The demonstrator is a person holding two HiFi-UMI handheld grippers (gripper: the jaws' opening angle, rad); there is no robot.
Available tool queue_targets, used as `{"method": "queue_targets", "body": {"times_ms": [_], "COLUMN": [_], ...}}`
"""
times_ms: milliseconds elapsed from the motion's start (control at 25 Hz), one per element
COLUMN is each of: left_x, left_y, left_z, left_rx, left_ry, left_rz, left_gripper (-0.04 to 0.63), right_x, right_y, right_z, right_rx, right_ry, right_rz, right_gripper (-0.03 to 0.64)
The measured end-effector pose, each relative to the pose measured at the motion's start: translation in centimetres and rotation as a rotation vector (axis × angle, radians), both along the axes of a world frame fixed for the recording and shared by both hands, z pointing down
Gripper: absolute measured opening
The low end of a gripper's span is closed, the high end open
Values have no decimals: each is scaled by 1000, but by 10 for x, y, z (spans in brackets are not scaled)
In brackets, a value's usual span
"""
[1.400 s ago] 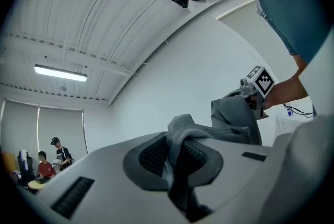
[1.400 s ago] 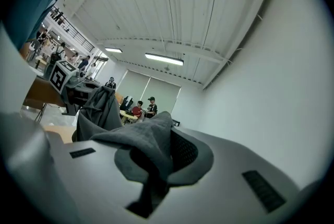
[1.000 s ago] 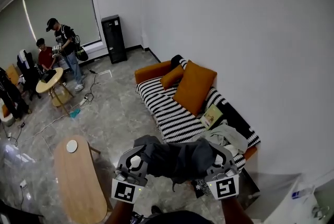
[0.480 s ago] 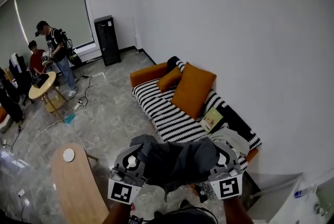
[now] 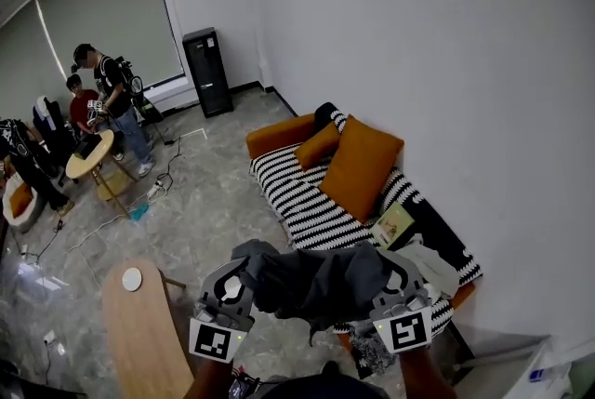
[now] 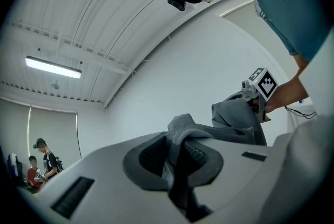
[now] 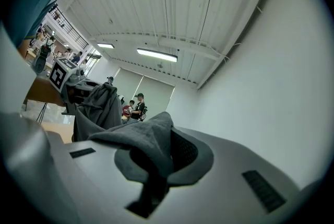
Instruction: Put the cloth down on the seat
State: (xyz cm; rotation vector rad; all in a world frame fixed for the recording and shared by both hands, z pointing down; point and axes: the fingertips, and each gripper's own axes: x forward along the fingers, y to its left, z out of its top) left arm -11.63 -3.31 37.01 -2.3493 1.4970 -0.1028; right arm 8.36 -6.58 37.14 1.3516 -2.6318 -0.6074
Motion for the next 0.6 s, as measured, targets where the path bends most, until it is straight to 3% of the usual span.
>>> {"method": "queue_targets", "body": {"times_ms": [280, 600], "left_x": [-10, -44], "left_y": [-36, -90], "left_z": [10, 6], "left_rx": [-28, -26], "left_ry": [-15, -3], "left_rz": [-23, 34], "left_gripper": [32, 32], "right_x": [-7, -33], "right_y": [-41, -86], "right_z": [5, 2], "right_rx": [-13, -26], "right_ry": [-16, -15], "right_rz": [-18, 51], "right_gripper": [32, 32]}}
